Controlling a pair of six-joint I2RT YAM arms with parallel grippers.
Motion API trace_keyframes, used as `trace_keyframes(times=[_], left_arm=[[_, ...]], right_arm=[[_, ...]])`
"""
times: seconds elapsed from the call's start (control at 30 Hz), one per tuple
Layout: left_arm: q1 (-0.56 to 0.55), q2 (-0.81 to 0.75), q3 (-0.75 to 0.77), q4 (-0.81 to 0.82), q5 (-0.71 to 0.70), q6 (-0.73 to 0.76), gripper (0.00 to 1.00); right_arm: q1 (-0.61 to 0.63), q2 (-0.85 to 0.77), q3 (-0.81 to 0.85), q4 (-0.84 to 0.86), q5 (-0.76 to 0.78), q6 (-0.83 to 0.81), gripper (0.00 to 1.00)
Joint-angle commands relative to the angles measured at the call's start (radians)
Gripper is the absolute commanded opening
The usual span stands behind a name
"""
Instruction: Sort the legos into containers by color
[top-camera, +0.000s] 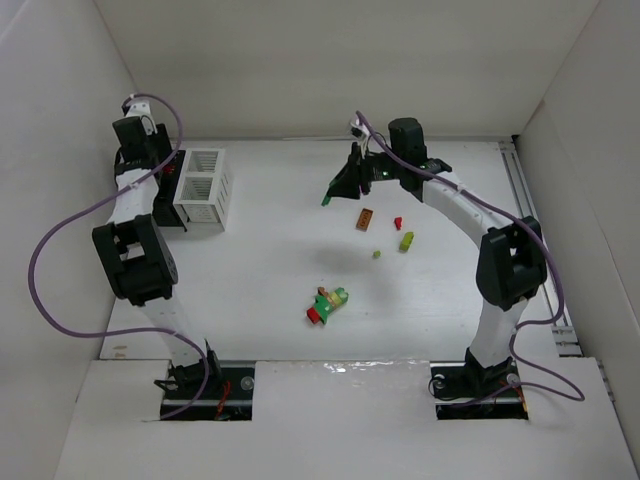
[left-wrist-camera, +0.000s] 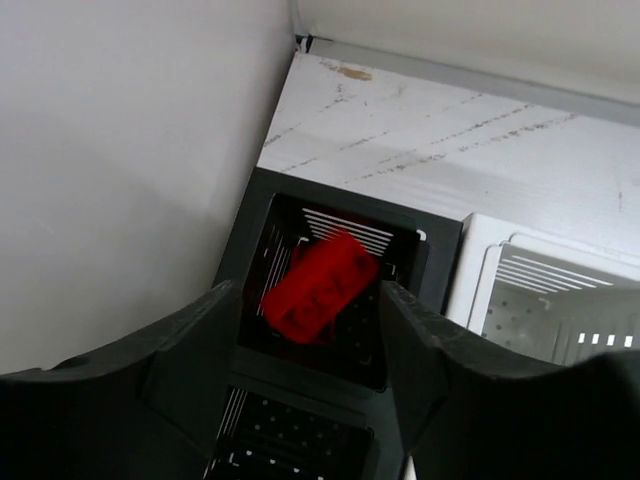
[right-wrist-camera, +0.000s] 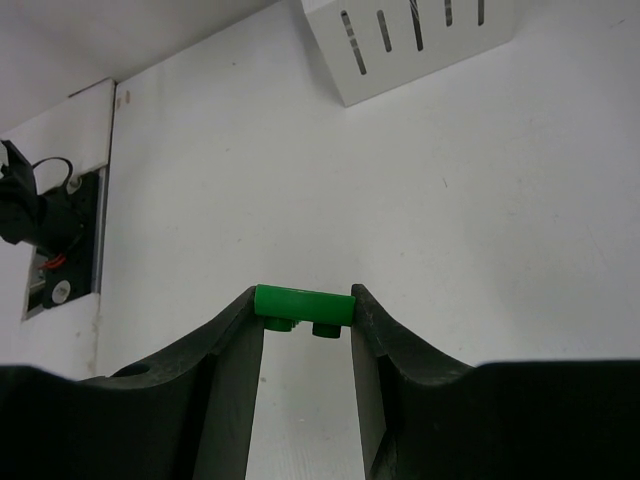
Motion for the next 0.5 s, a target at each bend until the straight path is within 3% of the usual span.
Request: trace_keyframes(times=[0.0, 0.17, 0.23, 0.3, 0.37, 0.47], left_arm=[[0.022, -0.060, 0.021, 0.080, 0.034, -0.044, 0.55], [0.058, -0.200, -0.103, 0.238, 0.281, -0.066, 0.58], [0.058, -0.297, -0.184, 0.305, 0.408, -0.037, 0.58], [0.058, -0.348, -0.220, 0.305, 0.682, 0.006, 0.56], [0.017, -0.404, -0.229, 0.173, 0.868, 0.075, 0.56], [-0.106, -0.492, -0.247, -0.077, 0.904, 0.343, 0.56]], right_arm=[[0.012, 0.007, 0.046, 0.088, 0.006, 0.069, 0.00], [0.012, 0.016, 0.046, 0.235, 0.058, 0.265, 0.00], [0.012, 0.016, 0.037, 0.303, 0.088, 0.427, 0.00], [0.021, 0.016, 0.037, 0.380, 0.153, 0.517, 0.00], [0.033, 0.025, 0.058, 0.403, 0.199, 0.624, 0.00], [0.053, 0.050, 0.095, 0.403, 0.306, 0.771, 0.00]])
